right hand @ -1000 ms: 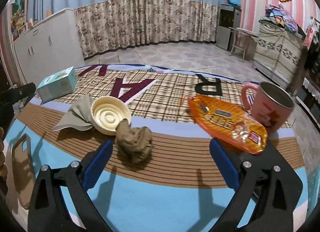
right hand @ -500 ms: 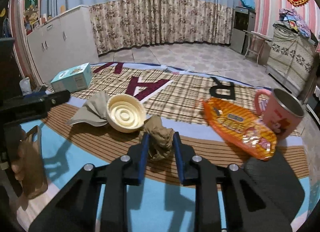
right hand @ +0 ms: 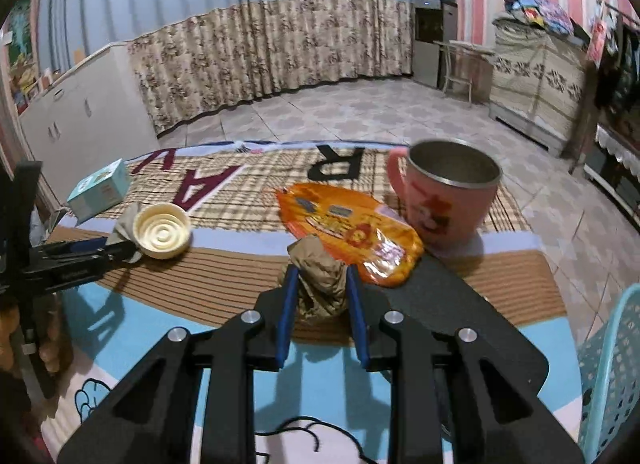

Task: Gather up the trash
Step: 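Grasp the brown cloth with the right gripper while the left grasps the grey cloth, then carry the grey and brown cloths over the blue basket with both grippers, then open the left gripper over the basket, then open the right gripper, then move both tools back over the bed toward the cream lid and snack bag, then grasp the cream round lid with the left gripper while the right grasps the orange snack bag, then carry the cream lid and orange snack bag over the blue basket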

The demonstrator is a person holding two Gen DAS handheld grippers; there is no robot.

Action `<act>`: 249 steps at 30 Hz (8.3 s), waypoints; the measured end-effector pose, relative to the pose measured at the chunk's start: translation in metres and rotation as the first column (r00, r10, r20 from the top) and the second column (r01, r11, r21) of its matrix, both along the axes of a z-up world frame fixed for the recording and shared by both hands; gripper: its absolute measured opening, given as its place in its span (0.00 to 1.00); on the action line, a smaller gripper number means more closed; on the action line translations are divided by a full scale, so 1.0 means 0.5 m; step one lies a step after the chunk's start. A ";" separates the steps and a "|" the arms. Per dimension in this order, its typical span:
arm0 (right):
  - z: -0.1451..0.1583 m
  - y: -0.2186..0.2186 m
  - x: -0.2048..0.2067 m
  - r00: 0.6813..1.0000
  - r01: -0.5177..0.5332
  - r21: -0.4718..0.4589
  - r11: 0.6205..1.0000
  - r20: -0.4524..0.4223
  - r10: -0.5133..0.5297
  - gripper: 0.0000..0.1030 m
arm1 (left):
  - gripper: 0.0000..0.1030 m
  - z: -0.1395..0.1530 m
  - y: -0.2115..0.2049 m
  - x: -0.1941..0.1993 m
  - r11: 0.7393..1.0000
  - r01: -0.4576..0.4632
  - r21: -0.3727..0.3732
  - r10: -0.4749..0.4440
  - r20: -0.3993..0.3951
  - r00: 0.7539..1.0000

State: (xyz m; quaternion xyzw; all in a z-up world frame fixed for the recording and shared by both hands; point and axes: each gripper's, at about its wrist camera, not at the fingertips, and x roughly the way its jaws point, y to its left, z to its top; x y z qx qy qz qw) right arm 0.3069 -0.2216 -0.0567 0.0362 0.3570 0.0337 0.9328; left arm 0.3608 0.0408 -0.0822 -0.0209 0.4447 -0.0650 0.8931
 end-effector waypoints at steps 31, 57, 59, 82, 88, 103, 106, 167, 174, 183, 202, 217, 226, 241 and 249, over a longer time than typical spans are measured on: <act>0.108 -0.159 -0.215 0.976 0.158 0.022 0.987 0.145 -0.160 0.24 | 0.27 0.216 -0.090 -0.176 0.989 0.033 0.142 -0.077 0.321 0.944; 0.111 -0.572 -0.469 0.866 0.476 0.057 0.878 0.143 -0.479 0.24 | 0.27 0.204 -0.637 -0.351 0.914 0.386 0.123 -0.405 0.301 0.863; 0.114 -0.585 -0.472 0.861 0.483 0.062 0.873 0.147 -0.487 0.24 | 0.27 0.199 -0.665 -0.355 0.908 0.402 0.117 -0.419 0.293 0.859; 0.077 -0.666 -0.468 0.840 0.526 0.108 0.844 0.089 -0.535 0.24 | 0.46 0.147 -0.858 -0.380 0.822 0.542 0.174 -0.569 0.262 0.780; 0.072 -0.666 -0.464 0.844 0.522 0.100 0.847 0.087 -0.530 0.24 | 0.67 0.175 -0.823 -0.370 0.862 0.478 0.168 -0.506 0.305 0.807; 0.054 -0.622 -0.397 0.861 0.500 0.066 0.864 0.069 -0.504 0.25 | 0.91 0.242 -0.712 -0.339 0.921 0.363 0.144 -0.390 0.383 0.838; 0.053 -0.616 -0.381 0.860 0.504 0.048 0.863 0.073 -0.506 0.26 | 0.91 0.240 -0.697 -0.336 0.927 0.348 0.142 -0.376 0.386 0.842; 0.019 -0.133 0.029 0.964 0.265 -0.008 0.964 0.039 -0.264 0.92 | 0.94 0.015 -0.139 0.024 0.991 -0.022 0.135 0.011 0.079 0.997; 0.004 -0.134 0.045 0.970 0.243 -0.009 0.970 0.011 -0.243 0.92 | 0.74 -0.012 -0.135 0.042 0.995 0.000 0.104 -0.004 0.033 0.999; -0.012 -0.116 0.052 0.976 0.217 -0.019 0.976 -0.009 -0.218 0.92 | 0.59 -0.002 -0.128 0.021 0.997 0.024 0.072 -0.029 0.064 0.998; -0.038 -0.091 0.109 0.983 0.175 -0.085 0.981 -0.047 -0.180 0.27 | 0.59 0.088 -0.068 -0.051 0.988 -0.067 0.142 0.032 0.234 0.972; 0.029 -0.134 0.054 0.981 0.187 -0.035 0.982 0.066 -0.185 0.07 | 0.59 0.110 -0.087 -0.077 0.982 -0.062 0.177 0.011 0.275 0.961; 0.070 -0.161 -0.021 0.976 0.192 0.002 0.981 0.103 -0.191 0.07 | 0.59 0.157 -0.132 -0.105 0.981 -0.027 0.195 -0.036 0.314 0.949; 0.193 -0.427 -0.291 0.911 0.375 0.036 0.926 0.171 -0.376 0.06 | 0.59 0.253 -0.431 -0.268 0.963 0.221 0.155 -0.265 0.387 0.883; 0.225 -0.549 -0.403 0.864 0.471 0.011 0.882 0.194 -0.464 0.06 | 0.59 0.229 -0.600 -0.346 0.927 0.350 0.135 -0.374 0.375 0.848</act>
